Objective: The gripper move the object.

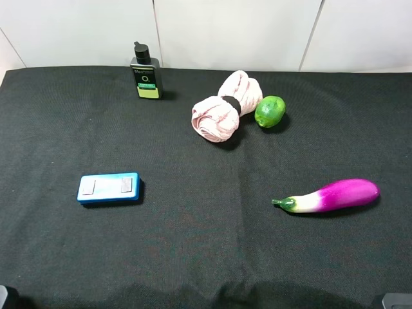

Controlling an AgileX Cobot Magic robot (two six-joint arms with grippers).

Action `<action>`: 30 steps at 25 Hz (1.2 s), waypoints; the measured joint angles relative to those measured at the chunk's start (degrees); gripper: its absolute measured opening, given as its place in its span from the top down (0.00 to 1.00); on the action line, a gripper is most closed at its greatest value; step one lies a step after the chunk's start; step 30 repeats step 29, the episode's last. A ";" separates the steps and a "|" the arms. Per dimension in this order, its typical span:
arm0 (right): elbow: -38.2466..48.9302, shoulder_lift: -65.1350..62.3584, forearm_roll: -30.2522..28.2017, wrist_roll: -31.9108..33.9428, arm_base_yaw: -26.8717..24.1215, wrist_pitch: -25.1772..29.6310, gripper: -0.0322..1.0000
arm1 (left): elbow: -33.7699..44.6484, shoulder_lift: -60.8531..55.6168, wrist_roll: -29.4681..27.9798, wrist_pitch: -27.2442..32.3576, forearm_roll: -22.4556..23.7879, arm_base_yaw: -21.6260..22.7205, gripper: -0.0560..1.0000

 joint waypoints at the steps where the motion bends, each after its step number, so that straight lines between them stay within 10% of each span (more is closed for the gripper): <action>1: 0.00 0.00 0.00 0.00 0.00 0.00 0.30 | 0.02 0.00 0.00 0.12 0.00 0.47 0.05; 30: 0.00 0.00 0.00 0.00 0.00 0.00 0.30 | 0.02 0.00 -0.06 0.24 1.56 2.76 0.05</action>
